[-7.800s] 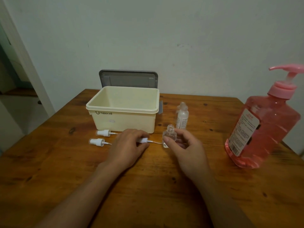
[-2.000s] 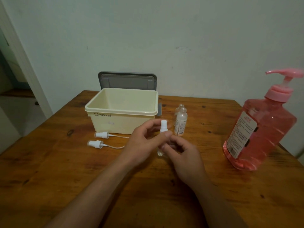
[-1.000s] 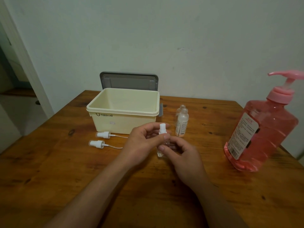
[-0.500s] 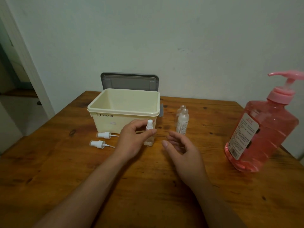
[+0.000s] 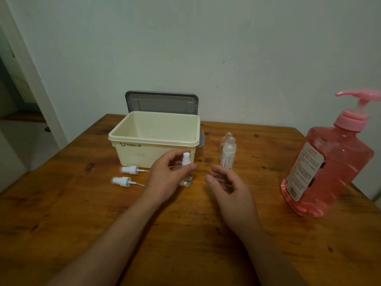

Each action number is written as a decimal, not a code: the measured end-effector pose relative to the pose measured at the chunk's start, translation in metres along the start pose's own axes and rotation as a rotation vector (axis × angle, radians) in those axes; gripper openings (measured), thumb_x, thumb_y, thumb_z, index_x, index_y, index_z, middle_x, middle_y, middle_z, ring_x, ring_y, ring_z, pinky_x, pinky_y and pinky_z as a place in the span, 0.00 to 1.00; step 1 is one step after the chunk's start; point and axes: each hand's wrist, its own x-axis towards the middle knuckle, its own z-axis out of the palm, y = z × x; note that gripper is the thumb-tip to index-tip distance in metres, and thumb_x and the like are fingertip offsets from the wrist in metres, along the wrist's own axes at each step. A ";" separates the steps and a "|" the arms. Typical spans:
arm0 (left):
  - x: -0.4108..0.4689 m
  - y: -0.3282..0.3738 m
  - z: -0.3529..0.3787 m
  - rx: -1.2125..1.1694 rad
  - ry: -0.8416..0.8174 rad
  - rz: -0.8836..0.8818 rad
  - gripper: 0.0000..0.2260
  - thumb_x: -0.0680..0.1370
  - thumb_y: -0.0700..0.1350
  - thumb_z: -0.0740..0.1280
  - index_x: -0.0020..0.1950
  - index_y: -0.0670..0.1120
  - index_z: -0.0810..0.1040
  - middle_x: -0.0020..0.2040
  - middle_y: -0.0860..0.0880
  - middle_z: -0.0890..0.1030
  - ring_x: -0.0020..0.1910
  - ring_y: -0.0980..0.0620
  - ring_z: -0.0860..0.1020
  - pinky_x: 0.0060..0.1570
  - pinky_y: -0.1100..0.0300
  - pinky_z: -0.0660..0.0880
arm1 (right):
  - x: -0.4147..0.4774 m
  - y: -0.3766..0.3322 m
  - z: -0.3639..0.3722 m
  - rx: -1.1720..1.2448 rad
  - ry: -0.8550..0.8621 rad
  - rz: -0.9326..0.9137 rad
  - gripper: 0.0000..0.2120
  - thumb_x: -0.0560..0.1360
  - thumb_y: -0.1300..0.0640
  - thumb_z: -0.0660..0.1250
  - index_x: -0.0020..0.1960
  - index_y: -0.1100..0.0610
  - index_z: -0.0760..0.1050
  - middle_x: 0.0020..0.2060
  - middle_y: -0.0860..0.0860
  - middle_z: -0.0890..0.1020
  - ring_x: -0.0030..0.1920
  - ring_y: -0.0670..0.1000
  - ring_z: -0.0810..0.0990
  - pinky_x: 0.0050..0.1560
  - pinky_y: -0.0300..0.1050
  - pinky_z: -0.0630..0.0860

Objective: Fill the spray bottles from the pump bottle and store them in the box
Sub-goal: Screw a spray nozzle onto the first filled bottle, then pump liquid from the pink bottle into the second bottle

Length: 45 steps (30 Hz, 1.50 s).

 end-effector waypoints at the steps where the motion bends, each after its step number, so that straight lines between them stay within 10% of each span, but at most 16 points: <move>1: 0.000 0.001 0.000 0.001 0.000 0.004 0.17 0.73 0.45 0.73 0.62 0.50 0.78 0.55 0.55 0.80 0.54 0.59 0.77 0.44 0.72 0.73 | 0.000 0.000 0.000 -0.001 -0.001 0.001 0.14 0.77 0.52 0.69 0.62 0.45 0.75 0.52 0.39 0.81 0.51 0.31 0.76 0.47 0.27 0.75; 20: -0.019 0.034 0.017 0.142 0.240 0.394 0.15 0.75 0.46 0.72 0.61 0.54 0.77 0.55 0.59 0.78 0.56 0.63 0.75 0.52 0.72 0.72 | -0.005 -0.009 -0.005 0.120 0.280 -0.142 0.07 0.81 0.55 0.63 0.53 0.44 0.78 0.44 0.39 0.82 0.48 0.33 0.78 0.44 0.25 0.72; 29: -0.011 0.029 0.079 0.044 -0.056 0.071 0.28 0.75 0.50 0.72 0.72 0.60 0.65 0.69 0.61 0.70 0.65 0.64 0.68 0.57 0.69 0.67 | -0.002 -0.009 -0.013 0.255 0.551 -0.218 0.11 0.82 0.57 0.61 0.49 0.45 0.78 0.44 0.38 0.83 0.47 0.41 0.81 0.46 0.32 0.75; 45: 0.025 0.024 0.117 0.054 0.060 -0.083 0.22 0.73 0.47 0.74 0.65 0.53 0.71 0.62 0.54 0.76 0.58 0.56 0.75 0.58 0.53 0.77 | -0.002 -0.010 -0.014 0.292 0.504 -0.203 0.08 0.81 0.57 0.61 0.50 0.49 0.79 0.45 0.38 0.83 0.47 0.40 0.81 0.45 0.32 0.75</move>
